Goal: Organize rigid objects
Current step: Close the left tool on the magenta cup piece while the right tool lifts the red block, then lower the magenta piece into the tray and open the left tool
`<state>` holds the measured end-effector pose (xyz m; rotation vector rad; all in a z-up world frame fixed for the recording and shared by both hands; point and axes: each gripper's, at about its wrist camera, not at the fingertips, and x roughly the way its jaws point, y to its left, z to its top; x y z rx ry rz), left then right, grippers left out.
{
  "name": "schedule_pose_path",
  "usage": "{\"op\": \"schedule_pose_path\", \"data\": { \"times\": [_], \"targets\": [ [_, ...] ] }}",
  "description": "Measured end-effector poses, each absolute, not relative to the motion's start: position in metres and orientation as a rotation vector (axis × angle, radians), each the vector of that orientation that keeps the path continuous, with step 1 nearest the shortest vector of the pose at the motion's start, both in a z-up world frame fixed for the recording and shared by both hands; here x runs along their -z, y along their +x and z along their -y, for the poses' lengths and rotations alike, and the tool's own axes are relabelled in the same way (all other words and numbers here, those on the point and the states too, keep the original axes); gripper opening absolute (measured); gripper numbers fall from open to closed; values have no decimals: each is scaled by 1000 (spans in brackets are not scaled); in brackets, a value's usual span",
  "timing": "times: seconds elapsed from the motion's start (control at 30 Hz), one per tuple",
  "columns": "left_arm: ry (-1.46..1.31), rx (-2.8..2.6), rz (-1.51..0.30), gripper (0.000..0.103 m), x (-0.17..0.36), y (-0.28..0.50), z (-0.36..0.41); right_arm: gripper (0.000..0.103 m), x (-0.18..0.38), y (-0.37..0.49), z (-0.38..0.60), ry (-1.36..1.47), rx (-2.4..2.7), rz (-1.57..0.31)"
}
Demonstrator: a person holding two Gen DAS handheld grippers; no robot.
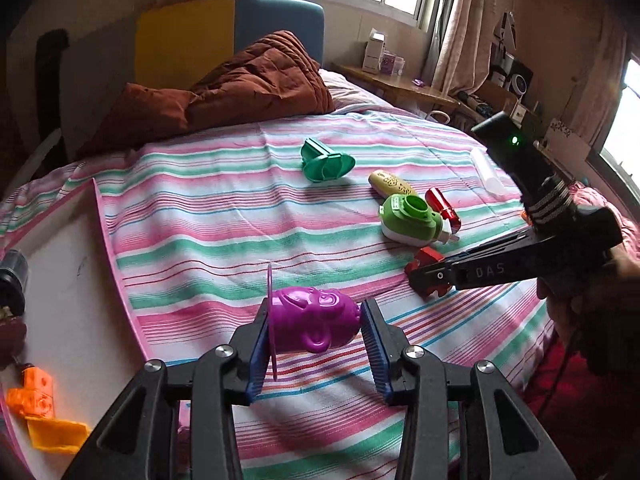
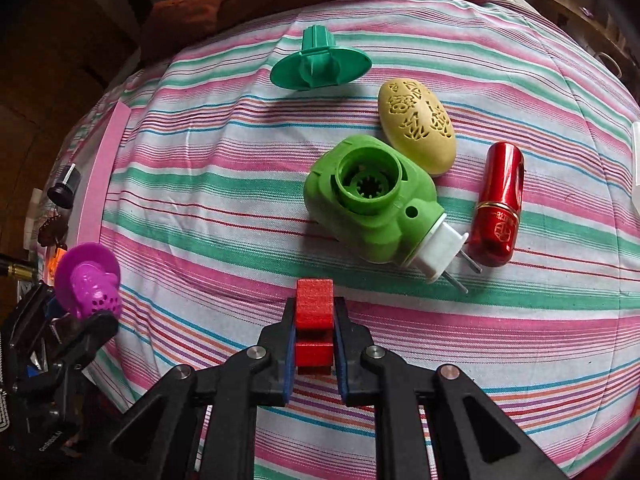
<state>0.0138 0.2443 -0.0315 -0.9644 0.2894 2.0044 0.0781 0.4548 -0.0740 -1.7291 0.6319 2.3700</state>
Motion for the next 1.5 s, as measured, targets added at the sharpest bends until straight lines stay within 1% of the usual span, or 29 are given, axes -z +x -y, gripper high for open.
{"op": "schedule_pose_path", "data": {
  "times": [0.2, 0.33, 0.5, 0.77, 0.97, 1.0, 1.03, 1.1, 1.2, 1.3, 1.4, 1.5],
  "targets": [
    [-947, -2104, -228, 43, 9, -5, -204, 15, 76, 72, -450, -1718, -2389, -565],
    [-1008, -2200, -192, 43, 10, -42, -169, 15, 74, 75, -450, -1715, -2392, -537],
    [-1062, -2276, -144, 43, 6, -98, -138, 15, 74, 70, -441, -1715, -2399, -453],
    [-1195, -2331, -177, 43, 25, -186, -132, 14, 72, 73, -442, -1713, -2400, -421],
    [-1287, -2394, -196, 44, 44, -228, -133, 15, 71, 75, -445, -1712, -2401, -416],
    [-1296, -2408, -200, 47, 45, -233, -132, 15, 71, 75, -446, -1712, -2402, -416],
    [-1308, -2420, -204, 57, 46, -238, -131, 14, 70, 75, -447, -1711, -2403, -419],
    [-1312, -2444, -185, 72, 43, -241, -125, 14, 70, 76, -449, -1710, -2403, -423],
    [-1262, -2473, -129, 72, 27, -232, -113, 14, 69, 77, -451, -1709, -2404, -419],
    [-1170, -2529, -159, 72, 9, -204, -106, 14, 69, 77, -452, -1706, -2402, -409],
    [-1102, -2566, -157, 77, -4, -170, -97, 14, 68, 78, -452, -1702, -2399, -384],
    [-1063, -2571, -119, 78, -10, -131, -84, 14, 67, 79, -453, -1692, -2398, -370]
  ]
}}
